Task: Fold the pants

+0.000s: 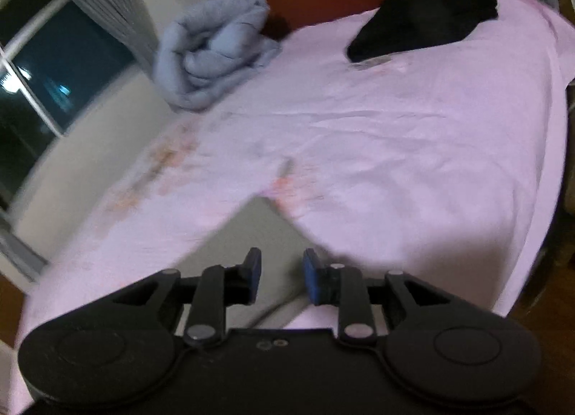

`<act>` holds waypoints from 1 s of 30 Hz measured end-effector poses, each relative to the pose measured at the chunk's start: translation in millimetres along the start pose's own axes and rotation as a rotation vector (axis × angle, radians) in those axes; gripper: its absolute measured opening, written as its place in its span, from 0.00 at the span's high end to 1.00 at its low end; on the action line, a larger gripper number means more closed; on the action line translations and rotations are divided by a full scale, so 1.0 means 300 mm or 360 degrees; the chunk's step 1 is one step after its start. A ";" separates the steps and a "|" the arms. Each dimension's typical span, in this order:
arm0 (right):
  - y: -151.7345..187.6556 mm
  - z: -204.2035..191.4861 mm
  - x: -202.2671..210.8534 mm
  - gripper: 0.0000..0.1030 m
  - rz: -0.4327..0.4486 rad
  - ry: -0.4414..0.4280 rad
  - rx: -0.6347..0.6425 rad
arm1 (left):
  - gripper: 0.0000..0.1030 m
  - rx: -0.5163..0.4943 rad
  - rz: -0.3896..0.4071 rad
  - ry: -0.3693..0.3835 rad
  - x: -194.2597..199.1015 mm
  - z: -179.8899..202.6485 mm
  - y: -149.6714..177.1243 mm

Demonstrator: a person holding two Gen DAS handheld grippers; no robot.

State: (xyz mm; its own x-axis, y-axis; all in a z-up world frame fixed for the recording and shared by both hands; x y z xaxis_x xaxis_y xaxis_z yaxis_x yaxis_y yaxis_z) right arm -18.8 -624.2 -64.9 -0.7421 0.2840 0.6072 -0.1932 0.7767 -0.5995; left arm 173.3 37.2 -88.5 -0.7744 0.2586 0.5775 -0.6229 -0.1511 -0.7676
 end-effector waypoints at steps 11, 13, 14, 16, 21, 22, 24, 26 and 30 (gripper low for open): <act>0.481 -0.427 -0.060 0.83 -0.0551 -0.0431 0.0078 | 0.01 0.0286 0.0035 -0.0216 0.100 -0.273 0.035; 0.522 -0.466 -0.072 0.83 -0.0601 -0.0442 0.0064 | 0.01 0.0290 0.0038 -0.0204 0.120 -0.294 0.050; 0.536 -0.475 -0.079 0.83 -0.0631 -0.0446 0.0041 | 0.01 0.0294 0.0041 -0.0203 0.125 -0.305 0.050; 0.566 -0.490 -0.087 0.83 -0.0690 -0.0435 0.0010 | 0.01 0.0287 0.0039 -0.0201 0.137 -0.318 0.061; 0.605 -0.505 -0.107 0.83 -0.0780 -0.0410 -0.0047 | 0.01 0.0303 0.0034 -0.0186 0.125 -0.339 0.056; 0.606 -0.500 -0.111 0.83 -0.0779 -0.0407 -0.0067 | 0.01 0.0306 0.0034 -0.0180 0.123 -0.339 0.054; 0.605 -0.500 -0.130 0.82 -0.0786 -0.0396 -0.0079 | 0.01 0.0304 0.0035 -0.0170 0.122 -0.331 0.051; 0.615 -0.491 -0.144 0.83 -0.0832 -0.0352 -0.0112 | 0.01 0.0297 0.0041 -0.0167 0.123 -0.324 0.046; 0.639 -0.483 -0.115 0.81 -0.0849 -0.0358 -0.0101 | 0.01 0.0306 0.0048 -0.0157 0.118 -0.325 0.038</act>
Point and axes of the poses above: each gripper's, at about its wrist camera, not at the fingertips, and x roughly against the way its jaws point, z to its right, y to its underside, the point moved 5 cm from there along -x, roughly the way its jaws point, and after that the axes turned 9 degrees about y, right-handed, at the moved point
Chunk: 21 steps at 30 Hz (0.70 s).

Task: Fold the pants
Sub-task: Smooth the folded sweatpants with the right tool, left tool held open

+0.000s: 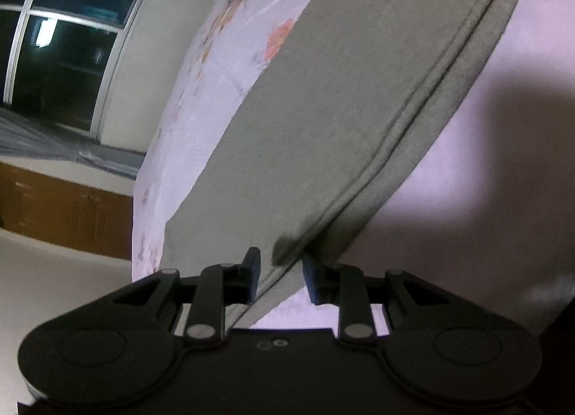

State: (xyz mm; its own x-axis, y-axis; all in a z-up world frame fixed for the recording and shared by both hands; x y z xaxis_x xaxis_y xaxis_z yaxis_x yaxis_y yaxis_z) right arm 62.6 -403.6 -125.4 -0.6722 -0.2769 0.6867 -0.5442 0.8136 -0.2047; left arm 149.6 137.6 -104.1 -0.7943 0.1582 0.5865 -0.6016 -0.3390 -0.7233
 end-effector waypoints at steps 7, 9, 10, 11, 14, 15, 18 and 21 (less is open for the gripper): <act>-0.022 0.018 -0.043 0.93 0.0036 -0.0054 -0.0105 | 0.01 -0.0017 -0.0014 0.0002 -0.010 0.020 -0.001; -0.010 0.002 -0.008 0.99 0.0089 -0.0066 -0.0010 | 0.01 -0.0011 -0.0010 0.0004 -0.008 0.022 -0.002; -0.002 -0.011 0.017 1.00 0.0118 -0.0076 0.0035 | 0.01 -0.0014 -0.0010 0.0003 -0.008 0.024 -0.002; 0.005 -0.018 0.029 1.00 0.0135 -0.0076 0.0055 | 0.01 -0.0021 -0.0009 -0.0003 -0.009 0.026 -0.003; 0.016 0.007 0.003 1.00 0.0114 0.0000 0.0082 | 0.01 -0.0028 -0.0026 -0.0002 -0.018 0.040 -0.003; 0.018 0.042 -0.022 1.00 0.0083 0.0030 0.0033 | 0.01 -0.0031 -0.0029 -0.0001 -0.020 0.048 -0.004; 0.019 0.088 -0.040 1.00 0.0064 -0.0016 -0.0059 | 0.01 -0.0056 -0.0026 0.0004 -0.018 0.075 -0.010; 0.010 0.080 -0.018 0.94 0.0057 -0.0075 -0.0100 | 0.01 -0.0075 -0.0019 0.0009 -0.015 0.095 -0.018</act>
Point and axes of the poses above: each gripper's, at about its wrist camera, not at the fingertips, and x roughly against the way its jaws point, z to its right, y to its underside, the point moved 5 cm from there along -x, roughly the way its jaws point, and after that the axes turned 9 degrees about y, right-handed, at the moved point
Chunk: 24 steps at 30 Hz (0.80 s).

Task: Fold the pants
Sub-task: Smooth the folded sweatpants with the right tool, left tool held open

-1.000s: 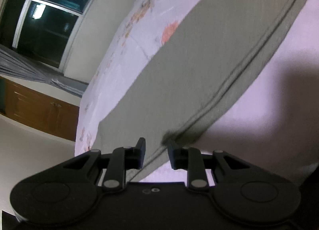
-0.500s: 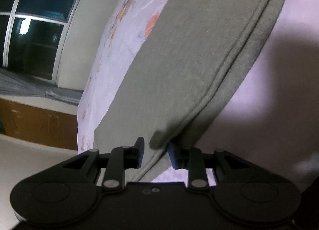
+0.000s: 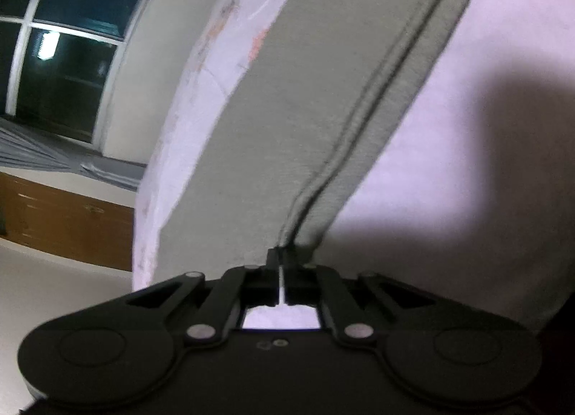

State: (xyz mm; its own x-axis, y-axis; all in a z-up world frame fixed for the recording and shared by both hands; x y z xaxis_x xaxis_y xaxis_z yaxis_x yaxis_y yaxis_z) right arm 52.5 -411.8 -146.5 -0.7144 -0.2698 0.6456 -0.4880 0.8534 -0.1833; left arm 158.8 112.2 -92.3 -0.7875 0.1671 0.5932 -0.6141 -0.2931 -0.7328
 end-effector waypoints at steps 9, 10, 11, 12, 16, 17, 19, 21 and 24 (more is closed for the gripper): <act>-0.010 -0.066 -0.011 1.00 0.0058 -0.0012 0.0140 | 0.01 -0.0004 0.0025 -0.0011 0.011 0.026 -0.005; -0.004 -0.085 0.008 1.00 0.0096 0.0015 0.0229 | 0.01 -0.0010 0.0027 -0.0011 0.015 0.028 -0.002; 0.006 -0.099 0.027 1.00 0.0125 0.0017 0.0312 | 0.01 -0.0018 0.0024 -0.0010 0.015 0.028 0.001; 0.016 -0.098 0.031 1.00 0.0123 0.0040 0.0365 | 0.01 -0.0023 0.0016 -0.0012 0.013 0.030 0.007; 0.010 -0.023 -0.045 1.00 0.0021 0.0067 0.0213 | 0.01 -0.0025 -0.0019 -0.0011 0.005 0.035 0.027; 0.005 -0.026 -0.043 1.00 0.0011 0.0062 0.0201 | 0.01 -0.0030 -0.0016 -0.0007 0.007 0.039 0.028; 0.000 -0.057 -0.028 0.86 -0.0052 0.0050 0.0189 | 0.01 -0.0052 -0.0008 -0.0003 0.011 0.051 0.023; -0.025 -0.094 0.062 0.71 -0.0008 0.0045 0.0302 | 0.00 -0.0075 -0.0003 0.0001 0.011 0.062 0.015; -0.164 -0.084 0.257 0.71 0.0312 0.0113 0.0508 | 0.00 -0.0090 -0.0006 0.0015 -0.002 0.086 0.008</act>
Point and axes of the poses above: each gripper's, at about its wrist camera, not at the fingertips, and x roughly against the way its jaws point, z to its right, y to its underside, the point moved 5 cm from there along -x, roughly the way its jaws point, and after that the axes turned 9 degrees about y, right-handed, at the moved point
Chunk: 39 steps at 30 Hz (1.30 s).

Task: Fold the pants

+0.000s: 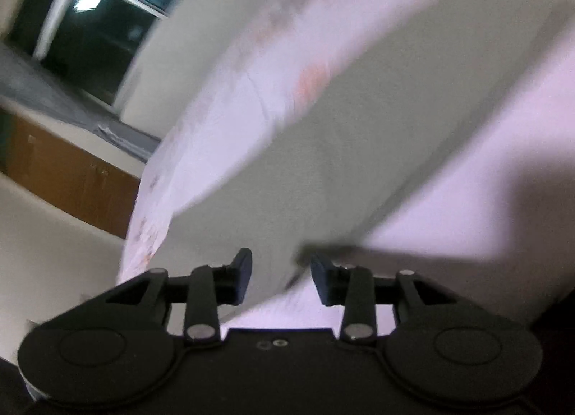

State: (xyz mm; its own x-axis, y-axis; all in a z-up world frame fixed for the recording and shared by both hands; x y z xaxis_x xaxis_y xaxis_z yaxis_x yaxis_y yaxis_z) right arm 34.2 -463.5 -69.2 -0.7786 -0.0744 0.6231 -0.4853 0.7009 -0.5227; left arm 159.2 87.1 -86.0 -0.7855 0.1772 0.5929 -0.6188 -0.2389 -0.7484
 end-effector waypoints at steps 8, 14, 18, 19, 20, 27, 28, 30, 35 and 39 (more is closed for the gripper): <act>-0.242 0.461 0.064 0.71 0.0226 0.0156 -0.0657 | 0.00 -0.0115 -0.0064 0.0090 -0.090 0.181 0.011; -0.274 0.590 -0.013 0.81 0.0276 0.0212 -0.0691 | 0.00 -0.0247 -0.0184 -0.0032 -0.225 0.220 0.033; -0.294 0.617 0.014 0.96 0.0247 0.0228 -0.0706 | 0.00 -0.0298 -0.0204 -0.0090 -0.235 0.223 0.003; -0.301 0.584 0.039 0.84 0.0282 0.0264 -0.0632 | 0.00 -0.0293 -0.0154 -0.0073 -0.205 0.229 -0.012; -0.308 0.545 0.071 0.81 0.0318 0.0272 -0.0546 | 0.00 -0.0287 -0.0098 -0.0026 -0.179 0.238 -0.025; -0.312 0.492 0.225 0.69 0.0630 0.0306 -0.0509 | 0.00 -0.0304 -0.0050 0.0123 -0.144 0.369 -0.004; -0.321 0.516 0.200 0.67 0.0605 0.0273 -0.0552 | 0.00 -0.0369 -0.0067 0.0136 -0.158 0.408 0.019; -0.326 0.559 0.096 0.68 0.0448 0.0082 -0.0588 | 0.00 -0.0441 -0.0153 0.0133 -0.205 0.454 0.072; -0.306 0.690 -0.006 1.00 0.0334 0.0156 -0.0781 | 0.00 -0.0453 -0.0178 0.0107 -0.223 0.488 0.110; -0.336 0.646 0.087 0.63 0.0412 0.0204 -0.0685 | 0.00 -0.0449 -0.0116 0.0153 -0.184 0.545 0.091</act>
State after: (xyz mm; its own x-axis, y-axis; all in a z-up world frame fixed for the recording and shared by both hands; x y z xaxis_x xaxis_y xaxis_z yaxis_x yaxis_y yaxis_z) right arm -14.3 -673.6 -112.9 -0.7834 0.2091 0.5854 -0.0545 0.9150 -0.3997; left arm 187.2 -85.3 -90.5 -0.7280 0.2768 0.6272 -0.6409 0.0500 -0.7660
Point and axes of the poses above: each gripper's, at about its wrist camera, not at the fingertips, and x roughly against the way its jaws point, z to its right, y to its underside, the point moved 5 cm from there along -x, roughly the way its jaws point, and after that the axes turned 9 degrees about y, right-handed, at the moved point
